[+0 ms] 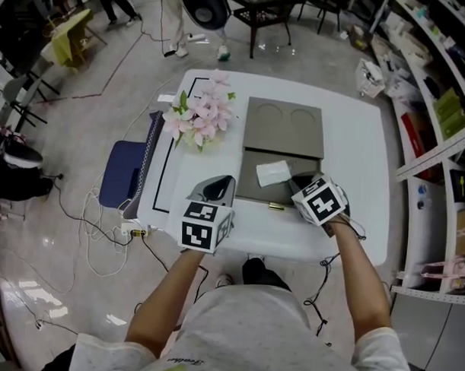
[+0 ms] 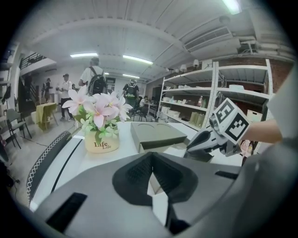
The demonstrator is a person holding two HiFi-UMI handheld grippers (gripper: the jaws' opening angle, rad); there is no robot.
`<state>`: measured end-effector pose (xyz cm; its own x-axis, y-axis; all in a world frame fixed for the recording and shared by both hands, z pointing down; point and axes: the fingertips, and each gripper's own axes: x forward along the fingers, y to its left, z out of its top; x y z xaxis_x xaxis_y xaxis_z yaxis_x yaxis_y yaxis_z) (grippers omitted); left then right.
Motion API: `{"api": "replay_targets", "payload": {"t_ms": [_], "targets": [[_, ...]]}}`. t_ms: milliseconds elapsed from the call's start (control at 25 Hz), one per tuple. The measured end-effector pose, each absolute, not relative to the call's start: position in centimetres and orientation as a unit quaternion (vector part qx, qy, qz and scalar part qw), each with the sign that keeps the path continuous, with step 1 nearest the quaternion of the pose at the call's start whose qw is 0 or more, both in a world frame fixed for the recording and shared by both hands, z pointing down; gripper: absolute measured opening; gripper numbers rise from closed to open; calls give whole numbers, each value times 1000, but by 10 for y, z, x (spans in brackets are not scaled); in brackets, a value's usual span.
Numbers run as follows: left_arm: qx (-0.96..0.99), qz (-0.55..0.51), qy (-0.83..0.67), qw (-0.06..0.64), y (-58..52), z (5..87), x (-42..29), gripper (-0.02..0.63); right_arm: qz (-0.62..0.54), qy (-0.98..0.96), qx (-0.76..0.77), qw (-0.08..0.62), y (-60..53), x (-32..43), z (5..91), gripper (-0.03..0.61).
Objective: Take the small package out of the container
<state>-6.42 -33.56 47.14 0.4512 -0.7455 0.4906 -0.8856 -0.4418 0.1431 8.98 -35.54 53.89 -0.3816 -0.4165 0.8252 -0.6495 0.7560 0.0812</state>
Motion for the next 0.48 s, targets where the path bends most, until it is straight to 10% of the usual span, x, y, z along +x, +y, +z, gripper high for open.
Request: {"api": "replay_targets", "payload": {"t_ms": [480], "targets": [[849,171,-469,170,-313,453,-57,5,112,-830,398,374,-336,96,478,6]]}}
